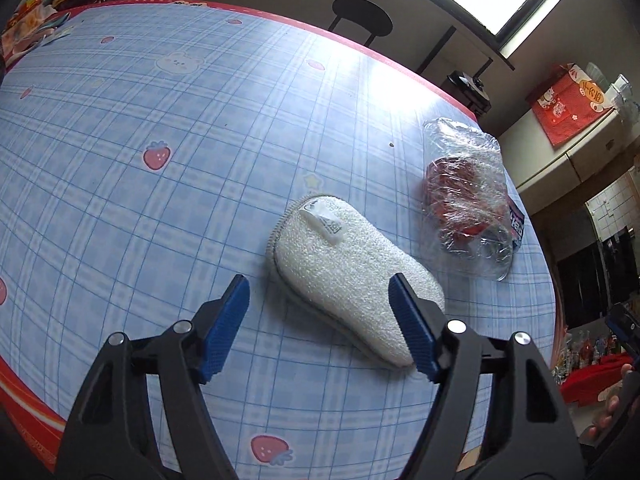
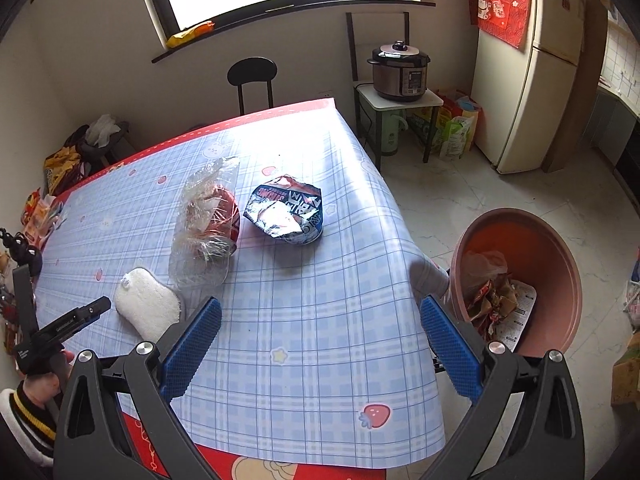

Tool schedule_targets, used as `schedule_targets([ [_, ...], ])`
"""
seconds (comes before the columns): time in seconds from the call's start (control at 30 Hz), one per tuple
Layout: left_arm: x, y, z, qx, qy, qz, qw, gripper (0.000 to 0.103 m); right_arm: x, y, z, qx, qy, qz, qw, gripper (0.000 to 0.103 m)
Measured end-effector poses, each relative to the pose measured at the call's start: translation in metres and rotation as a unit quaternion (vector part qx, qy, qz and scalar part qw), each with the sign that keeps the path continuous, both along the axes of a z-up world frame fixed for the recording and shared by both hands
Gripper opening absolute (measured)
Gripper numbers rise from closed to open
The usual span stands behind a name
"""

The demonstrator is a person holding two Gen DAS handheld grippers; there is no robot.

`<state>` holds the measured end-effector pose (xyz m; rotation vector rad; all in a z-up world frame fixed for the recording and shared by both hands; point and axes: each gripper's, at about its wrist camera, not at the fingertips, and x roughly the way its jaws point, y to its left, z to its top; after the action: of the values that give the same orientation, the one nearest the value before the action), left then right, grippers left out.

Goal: Collect trash
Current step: 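Move both tools back to the table over the white sponge and clear container, then grasp the white sponge with the left tool while the right tool grasps the clear plastic container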

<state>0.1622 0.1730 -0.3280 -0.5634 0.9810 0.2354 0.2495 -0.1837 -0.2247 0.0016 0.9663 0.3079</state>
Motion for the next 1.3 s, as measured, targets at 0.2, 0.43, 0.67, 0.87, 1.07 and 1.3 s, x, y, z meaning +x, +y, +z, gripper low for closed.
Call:
schedule_targets([
  [0.2,0.017,-0.003,-0.014,0.004,0.002,-0.028,0.9996,0.082,0.003,0.020,-0.006,-0.002,-0.001,-0.007,1.000,0.098],
  [0.43,0.032,-0.011,-0.019,0.026,0.001,-0.060,0.9979,0.085,0.030,0.068,-0.025,0.033,0.002,0.041,0.999,0.098],
  [0.67,0.043,-0.023,-0.025,0.048,0.002,-0.082,0.9955,0.089,0.066,0.129,-0.067,0.052,0.036,0.076,0.995,0.098],
  [0.87,0.047,-0.024,-0.035,0.066,0.010,-0.092,0.9935,0.089,0.085,0.143,-0.093,0.065,0.071,0.056,0.994,0.098],
  [1.07,0.049,-0.029,-0.039,0.077,0.012,-0.099,0.9920,0.089,0.089,0.150,-0.111,0.090,0.098,0.054,0.990,0.084],
  [1.3,0.045,-0.032,-0.042,0.081,0.009,-0.095,0.9921,0.090,0.084,0.142,-0.113,0.147,0.123,0.048,0.980,0.062],
])
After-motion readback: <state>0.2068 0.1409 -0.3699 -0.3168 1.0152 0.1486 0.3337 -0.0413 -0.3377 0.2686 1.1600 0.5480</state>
